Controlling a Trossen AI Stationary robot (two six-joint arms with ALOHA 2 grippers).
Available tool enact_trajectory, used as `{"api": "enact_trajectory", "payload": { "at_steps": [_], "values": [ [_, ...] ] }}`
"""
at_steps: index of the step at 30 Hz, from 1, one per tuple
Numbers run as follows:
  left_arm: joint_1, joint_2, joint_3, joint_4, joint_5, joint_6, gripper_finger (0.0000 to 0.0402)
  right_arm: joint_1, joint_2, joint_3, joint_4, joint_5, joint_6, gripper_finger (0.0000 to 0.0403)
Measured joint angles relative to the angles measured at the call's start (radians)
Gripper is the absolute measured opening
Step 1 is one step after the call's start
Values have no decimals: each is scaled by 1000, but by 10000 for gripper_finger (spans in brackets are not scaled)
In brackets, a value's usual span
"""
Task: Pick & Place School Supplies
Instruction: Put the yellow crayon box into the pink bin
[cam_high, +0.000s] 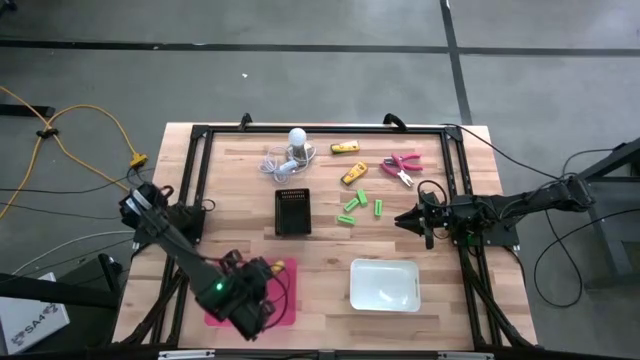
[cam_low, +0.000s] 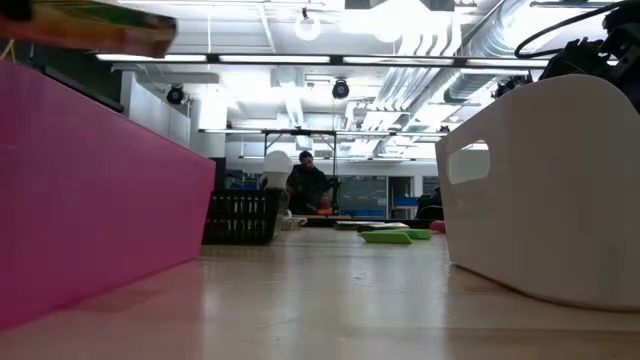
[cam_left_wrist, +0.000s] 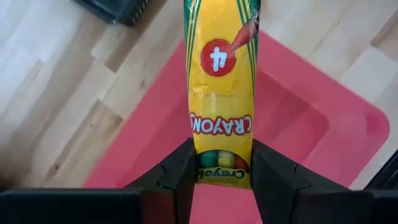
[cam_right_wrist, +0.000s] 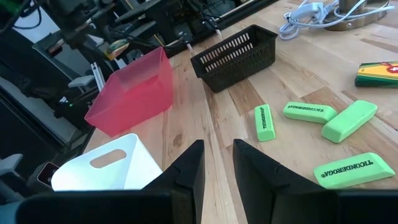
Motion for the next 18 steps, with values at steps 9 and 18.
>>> {"api": "enact_trajectory", "payload": {
  "at_steps": [9,18],
  "values": [
    [-63,85,0,-10,42,-126,128,0,0,0,0,1,0,72],
    [-49,116,-15,6,57,-117,128,0,0,0,0,2,0,72]
  ]
}}
